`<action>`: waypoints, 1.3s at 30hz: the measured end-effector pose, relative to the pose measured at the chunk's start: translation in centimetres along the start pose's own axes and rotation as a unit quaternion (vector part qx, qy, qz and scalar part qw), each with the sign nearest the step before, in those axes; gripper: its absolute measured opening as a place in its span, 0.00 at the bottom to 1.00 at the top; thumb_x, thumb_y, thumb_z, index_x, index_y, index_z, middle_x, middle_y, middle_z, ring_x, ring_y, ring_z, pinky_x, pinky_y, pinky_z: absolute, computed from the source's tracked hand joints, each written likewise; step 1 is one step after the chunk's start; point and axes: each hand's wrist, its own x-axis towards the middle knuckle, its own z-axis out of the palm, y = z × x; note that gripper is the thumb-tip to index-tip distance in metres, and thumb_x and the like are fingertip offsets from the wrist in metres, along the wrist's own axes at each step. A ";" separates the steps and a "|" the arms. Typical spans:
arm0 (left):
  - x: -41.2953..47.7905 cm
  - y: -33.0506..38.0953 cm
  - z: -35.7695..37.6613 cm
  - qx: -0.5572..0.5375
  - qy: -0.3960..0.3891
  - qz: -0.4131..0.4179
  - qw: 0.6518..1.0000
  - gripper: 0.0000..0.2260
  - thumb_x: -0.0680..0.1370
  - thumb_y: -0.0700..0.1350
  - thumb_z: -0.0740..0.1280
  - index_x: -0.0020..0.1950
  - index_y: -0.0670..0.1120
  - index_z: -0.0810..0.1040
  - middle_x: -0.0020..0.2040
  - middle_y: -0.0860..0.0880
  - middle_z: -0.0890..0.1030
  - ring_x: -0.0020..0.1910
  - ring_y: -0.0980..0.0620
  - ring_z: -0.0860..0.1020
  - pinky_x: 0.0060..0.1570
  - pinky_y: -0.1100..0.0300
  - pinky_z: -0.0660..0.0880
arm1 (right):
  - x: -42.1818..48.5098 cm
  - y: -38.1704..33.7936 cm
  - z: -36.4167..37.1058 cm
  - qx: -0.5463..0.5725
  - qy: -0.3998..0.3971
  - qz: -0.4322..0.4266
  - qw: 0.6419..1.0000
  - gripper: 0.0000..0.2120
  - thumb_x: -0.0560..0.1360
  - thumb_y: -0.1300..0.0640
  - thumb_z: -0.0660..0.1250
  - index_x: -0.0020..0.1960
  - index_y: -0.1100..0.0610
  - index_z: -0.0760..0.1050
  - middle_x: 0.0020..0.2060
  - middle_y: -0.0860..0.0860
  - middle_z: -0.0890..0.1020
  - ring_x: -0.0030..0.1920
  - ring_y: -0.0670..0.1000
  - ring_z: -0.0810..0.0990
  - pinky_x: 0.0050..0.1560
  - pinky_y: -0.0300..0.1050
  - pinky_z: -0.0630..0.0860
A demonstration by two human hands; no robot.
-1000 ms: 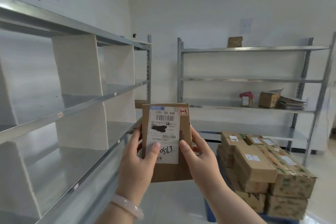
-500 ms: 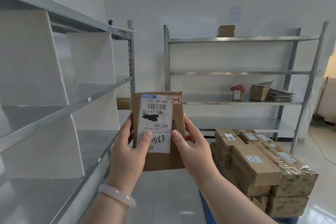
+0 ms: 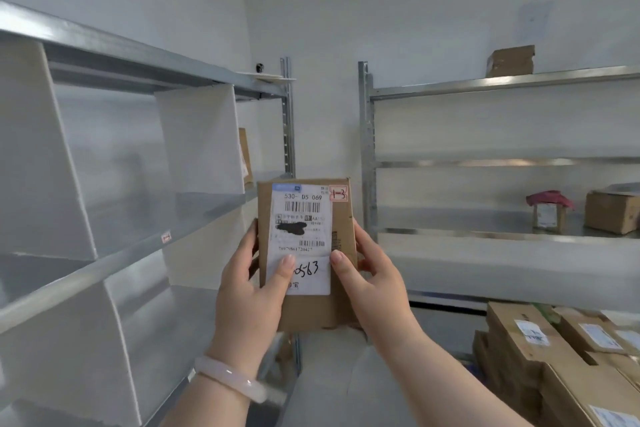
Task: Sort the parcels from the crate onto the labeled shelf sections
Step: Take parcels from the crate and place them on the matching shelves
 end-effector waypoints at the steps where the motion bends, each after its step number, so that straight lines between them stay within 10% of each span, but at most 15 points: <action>1: 1.2 -0.2 0.6 0.004 0.016 -0.001 1.000 0.25 0.75 0.53 0.71 0.70 0.66 0.69 0.65 0.58 0.77 0.64 0.54 0.76 0.62 0.46 0.76 | 1.8 0.6 0.3 0.005 -0.012 -0.003 1.000 0.29 0.68 0.34 0.66 0.68 0.28 0.64 0.59 0.39 0.79 0.53 0.41 0.78 0.57 0.45 0.76; 25: 25.9 -12.5 -7.9 0.171 0.235 0.032 0.956 0.27 0.75 0.47 0.72 0.71 0.62 0.68 0.63 0.59 0.77 0.60 0.64 0.75 0.50 0.72 0.72 | 27.1 6.3 26.5 0.179 -0.240 -0.072 0.952 0.28 0.69 0.38 0.66 0.69 0.31 0.67 0.56 0.32 0.79 0.49 0.35 0.77 0.46 0.30 0.72; 39: 30.5 -17.2 -11.8 0.249 0.388 0.002 0.887 0.29 0.75 0.46 0.72 0.74 0.59 0.67 0.64 0.61 0.77 0.64 0.60 0.75 0.58 0.58 0.78 | 34.0 8.6 39.6 0.261 -0.427 -0.123 0.857 0.26 0.75 0.47 0.69 0.71 0.37 0.67 0.57 0.35 0.80 0.51 0.35 0.78 0.45 0.26 0.73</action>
